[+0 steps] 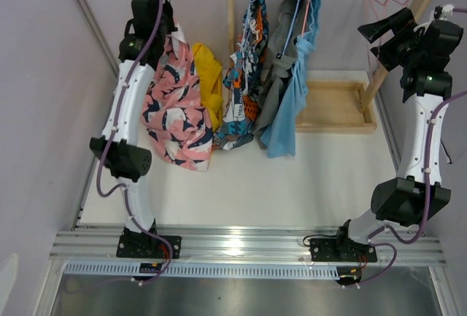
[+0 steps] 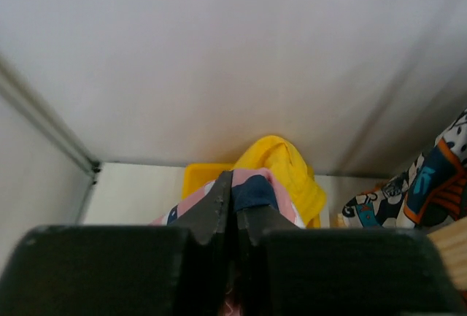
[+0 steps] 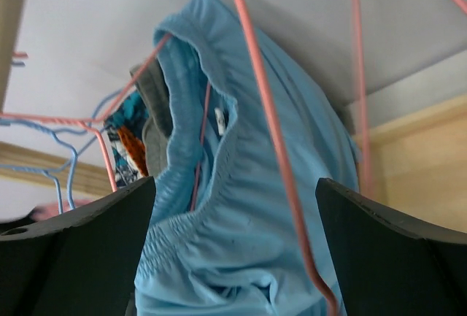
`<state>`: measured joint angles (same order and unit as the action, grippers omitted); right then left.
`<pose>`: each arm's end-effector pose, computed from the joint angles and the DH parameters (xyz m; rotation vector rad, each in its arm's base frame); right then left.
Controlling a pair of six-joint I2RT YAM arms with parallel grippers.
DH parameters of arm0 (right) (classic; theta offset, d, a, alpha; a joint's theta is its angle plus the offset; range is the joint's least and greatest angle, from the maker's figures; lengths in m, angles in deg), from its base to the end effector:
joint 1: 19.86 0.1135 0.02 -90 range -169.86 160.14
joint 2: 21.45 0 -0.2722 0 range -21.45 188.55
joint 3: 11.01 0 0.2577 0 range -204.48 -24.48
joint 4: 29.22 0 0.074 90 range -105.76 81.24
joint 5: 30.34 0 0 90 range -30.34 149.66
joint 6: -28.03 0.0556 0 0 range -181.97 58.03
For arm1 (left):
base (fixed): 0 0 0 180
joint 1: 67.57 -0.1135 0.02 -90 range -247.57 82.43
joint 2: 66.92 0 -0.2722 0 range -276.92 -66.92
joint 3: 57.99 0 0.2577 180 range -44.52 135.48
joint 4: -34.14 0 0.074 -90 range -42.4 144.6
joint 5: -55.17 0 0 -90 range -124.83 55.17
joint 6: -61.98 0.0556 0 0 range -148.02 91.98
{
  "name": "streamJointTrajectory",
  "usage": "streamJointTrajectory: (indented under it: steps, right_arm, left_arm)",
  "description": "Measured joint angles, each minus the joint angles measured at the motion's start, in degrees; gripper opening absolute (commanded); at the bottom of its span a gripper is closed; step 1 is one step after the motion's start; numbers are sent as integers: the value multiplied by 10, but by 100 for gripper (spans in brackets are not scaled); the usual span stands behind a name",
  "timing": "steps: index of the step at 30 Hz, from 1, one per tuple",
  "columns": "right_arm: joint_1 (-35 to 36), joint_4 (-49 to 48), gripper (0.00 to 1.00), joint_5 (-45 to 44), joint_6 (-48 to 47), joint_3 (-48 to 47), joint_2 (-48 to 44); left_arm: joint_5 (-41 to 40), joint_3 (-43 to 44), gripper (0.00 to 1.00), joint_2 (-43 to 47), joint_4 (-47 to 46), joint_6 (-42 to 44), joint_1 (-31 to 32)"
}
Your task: Remove the shorts from the hanger
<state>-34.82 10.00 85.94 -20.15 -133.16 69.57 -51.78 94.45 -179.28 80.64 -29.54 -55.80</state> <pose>0.3619 -0.0712 0.5015 0.5108 1.6773 0.7366 0.4410 -0.0753 0.5169 -0.0721 1.6769 0.0742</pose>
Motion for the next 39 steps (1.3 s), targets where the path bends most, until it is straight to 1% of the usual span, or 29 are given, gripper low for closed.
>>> streamJointTrajectory:
  steps: [1,3,4,5,8,11,13,15,18,21,23,27,30,32,35,39]
  right_arm:
    - [3,-1,99,2,-1,19,-12]
    - [11,-3,100,1,-4,57,-37]
    - [17,-1,99,1,-7,75,-51]
    - [24,3,99,2,-11,90,-65]
    - [51,14,99,1,-24,101,-99]
    - [85,25,100,0,-39,98,-139]
    - [110,36,99,-4,-45,85,-162]
    - [129,38,99,-5,-47,63,-172]
    - [148,42,99,-10,-50,13,-169]
    - [157,52,99,-35,-61,-35,-147]
    - [160,70,100,-61,-70,-41,-138]
    - [164,112,99,-131,-86,-7,-136]
    - [167,97,99,-131,-83,55,-145]
    - [175,80,96,-113,-78,73,-137]
    - [198,35,93,-79,-70,66,-96]
    - [225,9,93,-64,-69,8,-20]
  left_arm:
    - [16,6,43,-27,-8,-4,-3]
    - [44,9,77,-69,-25,-12,-7]
    - [57,9,91,-87,-29,-18,-10]
    - [68,8,99,-102,-32,-24,-11]
    - [82,4,99,-129,-32,-38,-14]
    - [79,-12,99,-127,-25,-43,-14]
    - [78,-73,99,-91,-39,-46,-14]
    - [79,-152,99,-34,-47,-47,-14]
    - [82,-280,99,83,-63,-46,-10]
    - [82,-372,99,208,-87,-45,-5]
    - [82,-426,99,287,-114,-45,-2]
    - [83,-504,99,393,-150,-46,-2]
    - [89,-541,99,423,-162,-55,-2]
    - [97,-571,99,429,-171,-63,-2]
    - [106,-630,99,436,-175,-75,-1]
    - [114,-677,99,447,-164,-78,0]
